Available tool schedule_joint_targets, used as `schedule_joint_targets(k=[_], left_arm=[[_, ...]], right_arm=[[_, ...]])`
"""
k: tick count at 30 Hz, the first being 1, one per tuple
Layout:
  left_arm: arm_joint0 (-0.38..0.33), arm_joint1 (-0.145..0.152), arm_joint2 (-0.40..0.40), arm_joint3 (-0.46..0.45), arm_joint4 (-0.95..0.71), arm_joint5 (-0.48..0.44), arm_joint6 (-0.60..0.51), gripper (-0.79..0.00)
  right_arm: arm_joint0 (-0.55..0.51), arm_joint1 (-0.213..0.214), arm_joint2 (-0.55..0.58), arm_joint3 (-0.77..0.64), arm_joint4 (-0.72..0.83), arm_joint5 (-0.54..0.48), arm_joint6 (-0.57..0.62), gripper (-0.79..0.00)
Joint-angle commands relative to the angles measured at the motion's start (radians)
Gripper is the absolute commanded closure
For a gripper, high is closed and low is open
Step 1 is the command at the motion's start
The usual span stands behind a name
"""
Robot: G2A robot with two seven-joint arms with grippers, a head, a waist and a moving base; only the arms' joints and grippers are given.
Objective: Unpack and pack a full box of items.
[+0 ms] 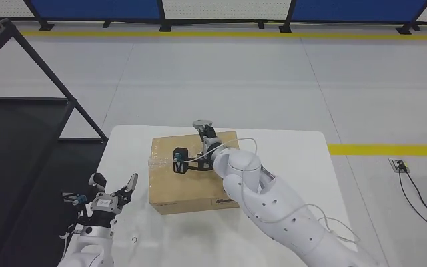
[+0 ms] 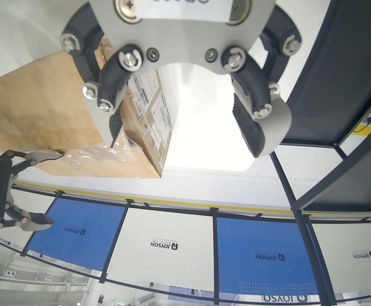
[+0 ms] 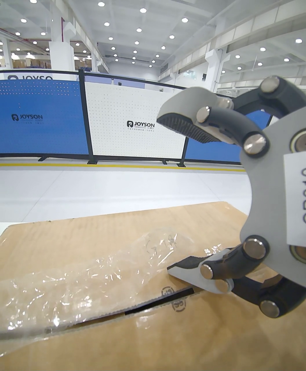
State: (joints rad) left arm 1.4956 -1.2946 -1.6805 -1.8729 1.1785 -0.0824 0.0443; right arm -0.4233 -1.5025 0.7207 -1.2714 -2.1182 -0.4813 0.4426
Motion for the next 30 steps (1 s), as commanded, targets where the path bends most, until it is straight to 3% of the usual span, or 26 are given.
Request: schedule_joint_targets(k=[1, 6, 14, 19, 20, 21, 22, 23, 30], left_arm=[[0.002, 0.0, -0.002, 0.0, -0.002, 0.001, 0.002, -0.785], [0.007, 0.001, -0.007, -0.001, -0.004, 0.002, 0.008, -0.785], [0.012, 0.002, -0.014, 0.001, -0.01, 0.002, 0.013, -0.785], [0.013, 0.003, -0.016, 0.0, -0.013, -0.001, 0.016, -0.785], [0.013, 0.003, -0.017, 0.0, -0.014, 0.0, 0.016, -0.785], [0.013, 0.003, -0.018, 0.0, -0.013, 0.001, 0.016, -0.785], [0.014, 0.003, -0.019, -0.001, -0.014, 0.001, 0.015, -0.785], [0.014, 0.003, -0.02, -0.001, -0.014, 0.0, 0.015, -0.785], [0.012, 0.005, -0.03, 0.0, -0.025, 0.0, 0.013, -0.785]], right_arm=[[-0.001, -0.005, -0.003, 0.006, -0.007, 0.027, -0.004, -0.785], [0.001, -0.019, -0.008, 0.024, -0.021, 0.075, -0.018, -0.785], [0.008, -0.035, -0.002, 0.054, -0.006, 0.077, -0.086, -0.785], [0.012, -0.047, -0.011, 0.075, -0.027, 0.082, -0.067, -0.785], [0.014, -0.05, -0.013, 0.079, -0.031, 0.079, -0.064, -0.382], [0.016, -0.052, -0.014, 0.082, -0.033, 0.077, -0.064, -0.268], [0.017, -0.053, -0.013, 0.085, -0.036, 0.075, -0.066, -0.077], [0.017, -0.054, -0.013, 0.085, -0.041, 0.067, -0.069, 0.0], [0.0, -0.049, -0.002, 0.044, -0.093, 0.0, -0.07, 0.0]])
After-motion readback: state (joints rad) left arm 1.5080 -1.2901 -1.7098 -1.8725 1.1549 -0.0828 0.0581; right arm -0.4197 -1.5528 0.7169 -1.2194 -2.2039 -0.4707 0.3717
